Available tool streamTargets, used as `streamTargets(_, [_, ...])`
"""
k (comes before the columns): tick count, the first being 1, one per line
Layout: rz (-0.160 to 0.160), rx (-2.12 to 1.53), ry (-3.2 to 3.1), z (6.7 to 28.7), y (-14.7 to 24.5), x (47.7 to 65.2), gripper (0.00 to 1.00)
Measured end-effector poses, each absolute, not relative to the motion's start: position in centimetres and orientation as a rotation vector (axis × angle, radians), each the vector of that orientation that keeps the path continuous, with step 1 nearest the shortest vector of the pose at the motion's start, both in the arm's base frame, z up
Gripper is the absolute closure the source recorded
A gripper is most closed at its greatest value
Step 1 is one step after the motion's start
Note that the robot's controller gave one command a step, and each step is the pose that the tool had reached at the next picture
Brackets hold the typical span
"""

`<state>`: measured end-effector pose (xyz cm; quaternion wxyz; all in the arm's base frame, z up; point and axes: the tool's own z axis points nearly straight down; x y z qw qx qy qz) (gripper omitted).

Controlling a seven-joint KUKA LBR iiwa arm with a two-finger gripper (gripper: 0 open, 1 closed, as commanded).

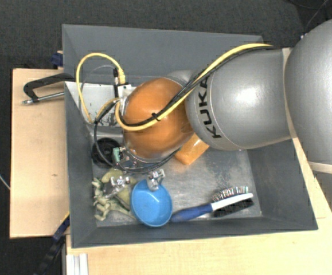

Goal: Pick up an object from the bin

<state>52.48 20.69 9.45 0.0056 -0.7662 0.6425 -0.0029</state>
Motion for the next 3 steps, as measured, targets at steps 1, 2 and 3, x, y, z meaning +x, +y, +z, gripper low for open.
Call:
streamTargets(1, [0.001,-2.403,2.014,9.1,20.8,52.2,1.00])
streamTargets(2, [-0.006,-2.418,1.984,22.3,21.2,51.4,1.00])
streamTargets(3, [0.001,-2.424,1.990,21.9,21.1,51.2,0.00])
